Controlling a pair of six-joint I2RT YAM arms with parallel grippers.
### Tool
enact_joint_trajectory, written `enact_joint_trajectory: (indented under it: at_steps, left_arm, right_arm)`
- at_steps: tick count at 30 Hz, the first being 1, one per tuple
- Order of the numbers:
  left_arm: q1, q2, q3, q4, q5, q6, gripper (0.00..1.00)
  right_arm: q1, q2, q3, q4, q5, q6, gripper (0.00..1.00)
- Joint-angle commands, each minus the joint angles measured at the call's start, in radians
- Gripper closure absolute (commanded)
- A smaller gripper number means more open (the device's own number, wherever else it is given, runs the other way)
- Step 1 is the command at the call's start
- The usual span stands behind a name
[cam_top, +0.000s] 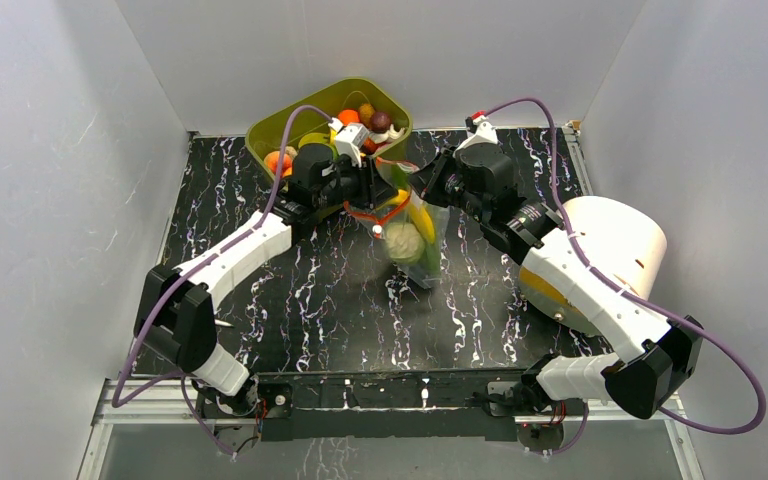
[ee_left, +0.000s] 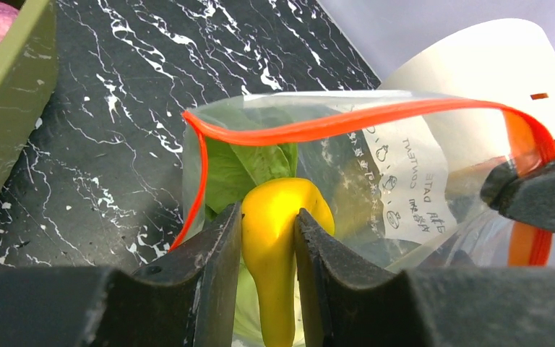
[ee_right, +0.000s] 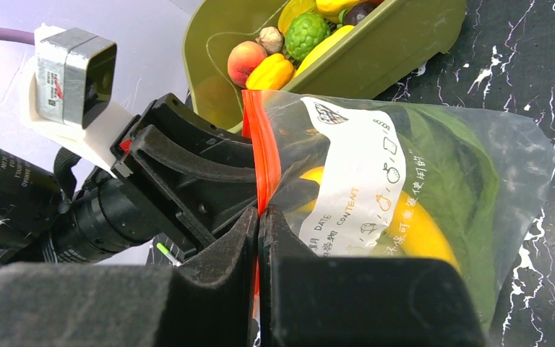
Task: Place the food in the zip-top bag and seal the zipper
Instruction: Place the fake fruit in the zipper food storage bag.
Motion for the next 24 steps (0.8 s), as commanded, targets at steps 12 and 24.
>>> enact_joint_trajectory:
  at_steps: [12,24]
  left_arm:
    - [-0.016,-0.016,-0.067,0.14,0.077,0.159,1.0]
    - [-0.016,-0.073,-0.013,0.023,0.074,0.147,0.51]
  right_arm:
    - [-0.003,-0.023,0.022,0.136,-0.017,-0.002,1.0]
    - [-0.002,-0.035,0.001,0.116,0.014,-0.041,1.0]
